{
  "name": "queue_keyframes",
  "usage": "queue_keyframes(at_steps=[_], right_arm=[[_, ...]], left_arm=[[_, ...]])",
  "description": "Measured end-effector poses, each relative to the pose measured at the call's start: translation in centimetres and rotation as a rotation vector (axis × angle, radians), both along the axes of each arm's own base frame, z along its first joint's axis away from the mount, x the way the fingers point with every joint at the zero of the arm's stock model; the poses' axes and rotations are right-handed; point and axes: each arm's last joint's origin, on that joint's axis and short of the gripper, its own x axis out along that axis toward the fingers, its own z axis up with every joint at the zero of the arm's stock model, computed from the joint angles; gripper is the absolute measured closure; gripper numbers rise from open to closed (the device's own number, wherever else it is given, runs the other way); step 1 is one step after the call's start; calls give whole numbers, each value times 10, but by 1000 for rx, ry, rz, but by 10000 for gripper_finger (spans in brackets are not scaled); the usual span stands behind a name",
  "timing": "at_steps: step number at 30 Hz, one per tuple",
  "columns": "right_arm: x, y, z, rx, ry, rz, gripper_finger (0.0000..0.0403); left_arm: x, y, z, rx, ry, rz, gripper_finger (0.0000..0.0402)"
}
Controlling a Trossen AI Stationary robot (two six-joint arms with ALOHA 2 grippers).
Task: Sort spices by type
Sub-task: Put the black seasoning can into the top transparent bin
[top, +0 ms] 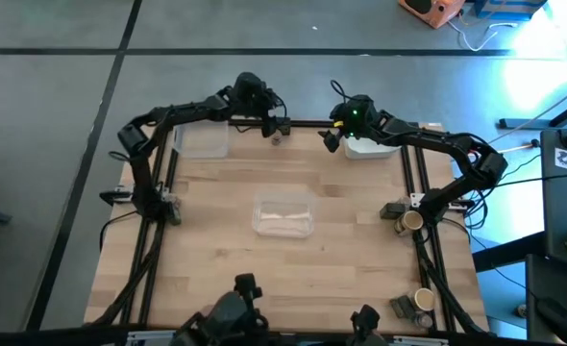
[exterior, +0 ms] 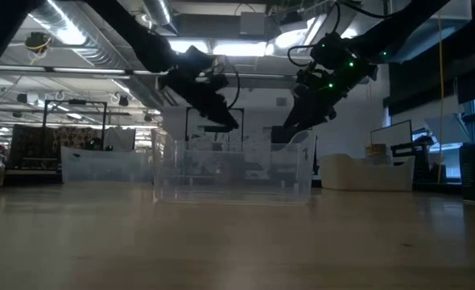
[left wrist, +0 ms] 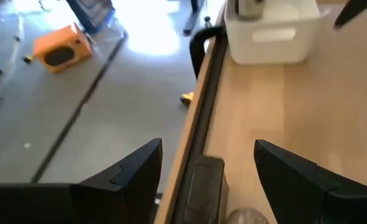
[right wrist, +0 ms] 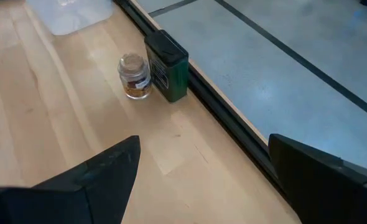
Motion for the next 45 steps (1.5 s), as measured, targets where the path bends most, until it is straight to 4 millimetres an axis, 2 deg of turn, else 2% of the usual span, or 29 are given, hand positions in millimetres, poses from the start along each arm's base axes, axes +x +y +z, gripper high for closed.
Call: queue_keyframes(at_steps=[7,11,18,34,45], right_arm=[[0,0,0,-2,1,1,52],[0,0,0,-2,2,1,52],[0,0,0,-2,4,1,52],[0,0,0,-3,4,1,52],[0,0,0,-3,4,1,52]], left_arm=[[-3,21,-37,-41,44,10,163],[-3,26,-50,-58,44,6,163],[-1,26,-59,-103,29,-46,163],[-2,29,-64,-128,19,-55,165],[-4,28,-69,-159,41,-51,244]])
